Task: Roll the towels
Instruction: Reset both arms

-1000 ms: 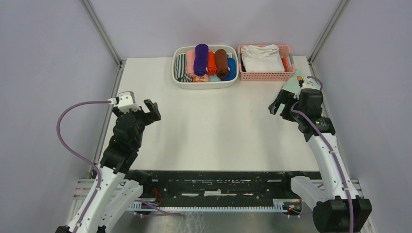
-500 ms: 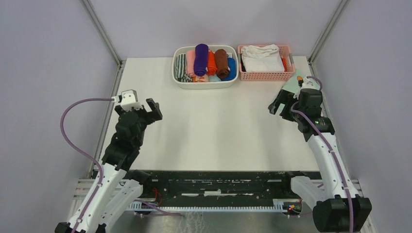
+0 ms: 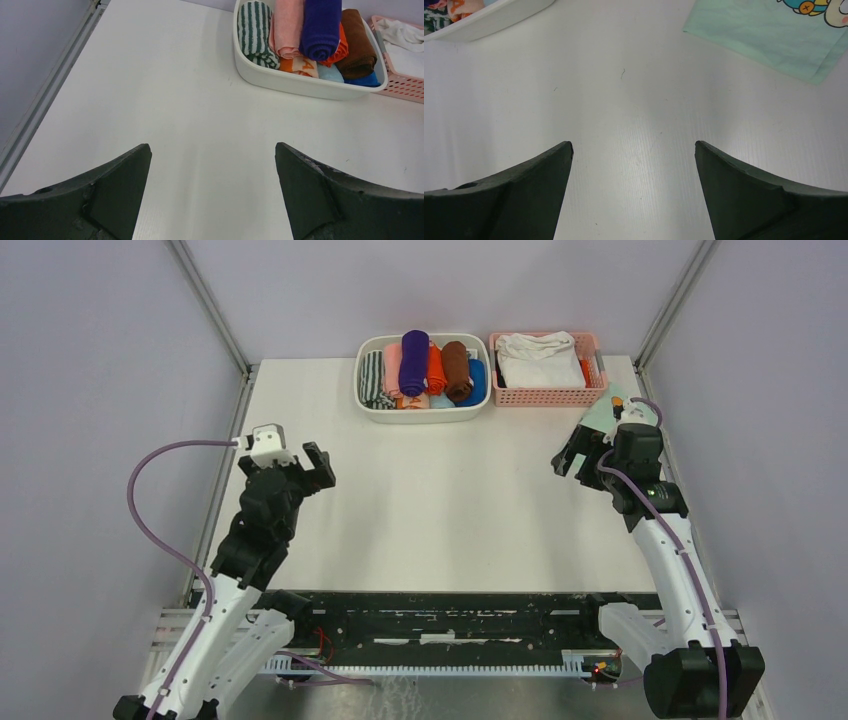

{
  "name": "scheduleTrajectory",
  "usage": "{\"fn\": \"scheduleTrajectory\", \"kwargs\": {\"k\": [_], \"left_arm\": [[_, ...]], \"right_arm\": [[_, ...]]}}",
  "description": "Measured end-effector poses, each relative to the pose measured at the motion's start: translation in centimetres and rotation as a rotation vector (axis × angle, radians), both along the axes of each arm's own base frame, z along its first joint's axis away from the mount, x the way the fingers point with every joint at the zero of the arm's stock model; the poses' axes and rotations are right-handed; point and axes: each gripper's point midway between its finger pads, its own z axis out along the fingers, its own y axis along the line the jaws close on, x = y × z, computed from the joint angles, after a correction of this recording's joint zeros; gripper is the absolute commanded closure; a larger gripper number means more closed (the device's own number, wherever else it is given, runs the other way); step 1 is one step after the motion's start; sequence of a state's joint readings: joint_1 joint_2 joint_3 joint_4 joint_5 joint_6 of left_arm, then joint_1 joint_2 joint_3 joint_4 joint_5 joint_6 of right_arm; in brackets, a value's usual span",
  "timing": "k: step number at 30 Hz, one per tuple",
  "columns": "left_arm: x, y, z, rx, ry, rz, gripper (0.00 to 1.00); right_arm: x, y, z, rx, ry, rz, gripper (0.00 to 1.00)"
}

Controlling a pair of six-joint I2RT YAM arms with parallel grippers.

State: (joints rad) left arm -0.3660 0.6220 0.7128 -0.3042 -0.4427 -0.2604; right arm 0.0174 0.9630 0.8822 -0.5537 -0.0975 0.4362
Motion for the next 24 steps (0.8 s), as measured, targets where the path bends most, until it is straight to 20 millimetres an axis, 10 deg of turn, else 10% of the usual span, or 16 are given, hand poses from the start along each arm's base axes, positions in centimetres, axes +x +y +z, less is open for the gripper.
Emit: {"fn": "scheduleTrajectory", "kwargs": {"k": [24], "left_arm": [[0.09,-0.56,-0.22,-0.003,0.009,-0.029,0.01]], "right_arm": [[0.16,0.78,0.38,0.03,-0.016,0.033,0.0]]}}
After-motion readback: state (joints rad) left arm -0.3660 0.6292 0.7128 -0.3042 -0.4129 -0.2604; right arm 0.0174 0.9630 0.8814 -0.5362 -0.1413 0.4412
